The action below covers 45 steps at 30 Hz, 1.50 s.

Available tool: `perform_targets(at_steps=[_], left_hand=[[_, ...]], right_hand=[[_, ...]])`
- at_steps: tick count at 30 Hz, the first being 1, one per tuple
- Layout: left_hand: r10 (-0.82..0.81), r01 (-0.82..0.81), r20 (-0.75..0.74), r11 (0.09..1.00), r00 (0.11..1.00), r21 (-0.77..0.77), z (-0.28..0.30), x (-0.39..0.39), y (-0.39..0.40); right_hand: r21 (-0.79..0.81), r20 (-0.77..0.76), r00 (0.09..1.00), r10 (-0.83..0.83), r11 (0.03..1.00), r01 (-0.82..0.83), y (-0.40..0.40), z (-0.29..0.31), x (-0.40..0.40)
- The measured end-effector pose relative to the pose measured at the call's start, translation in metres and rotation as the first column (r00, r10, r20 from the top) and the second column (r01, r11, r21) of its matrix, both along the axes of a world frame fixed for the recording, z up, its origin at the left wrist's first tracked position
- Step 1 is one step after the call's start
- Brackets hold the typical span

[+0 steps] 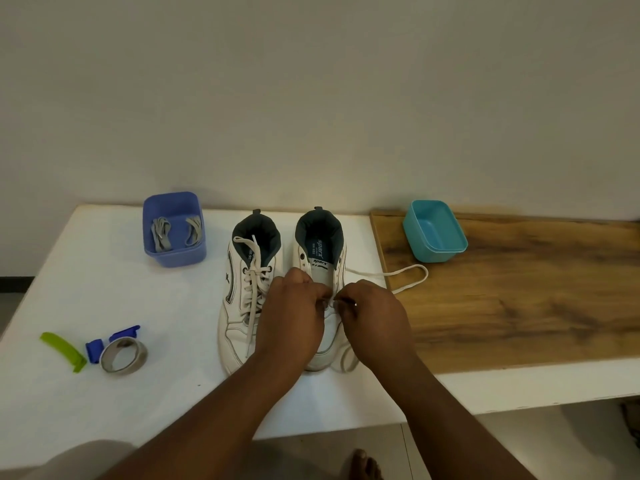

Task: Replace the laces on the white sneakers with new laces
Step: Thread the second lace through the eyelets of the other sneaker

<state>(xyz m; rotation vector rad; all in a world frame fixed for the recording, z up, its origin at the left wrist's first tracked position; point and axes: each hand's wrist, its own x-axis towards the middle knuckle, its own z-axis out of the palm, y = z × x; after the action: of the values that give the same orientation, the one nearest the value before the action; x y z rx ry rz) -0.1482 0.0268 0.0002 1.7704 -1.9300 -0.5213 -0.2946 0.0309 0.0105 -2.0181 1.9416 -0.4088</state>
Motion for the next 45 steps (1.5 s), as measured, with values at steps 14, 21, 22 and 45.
perform_targets(at_steps=[14, 21, 22, 45], left_hand=[[-0.031, 0.029, 0.108, 0.999, 0.994, 0.019, 0.001, 0.0, -0.005], [-0.04, 0.04, 0.091, 0.999, 0.995, 0.01, -0.002, 0.002, -0.006], [-0.042, 0.041, 0.095, 0.999, 0.995, 0.007, -0.002, 0.002, -0.006], [0.007, -0.011, 0.042, 0.995, 0.999, 0.095, 0.01, 0.021, -0.016]], right_hand=[[0.018, 0.136, 0.983, -0.126, 0.992, 0.125, 0.002, -0.005, 0.001], [0.081, 0.177, 0.979, -0.102, 0.993, 0.089, -0.001, -0.01, 0.002], [0.094, 0.201, 0.975, -0.094, 0.993, 0.076, -0.002, -0.012, 0.002], [0.033, 0.154, 0.987, 0.034, 0.999, -0.04, 0.001, 0.006, 0.011]])
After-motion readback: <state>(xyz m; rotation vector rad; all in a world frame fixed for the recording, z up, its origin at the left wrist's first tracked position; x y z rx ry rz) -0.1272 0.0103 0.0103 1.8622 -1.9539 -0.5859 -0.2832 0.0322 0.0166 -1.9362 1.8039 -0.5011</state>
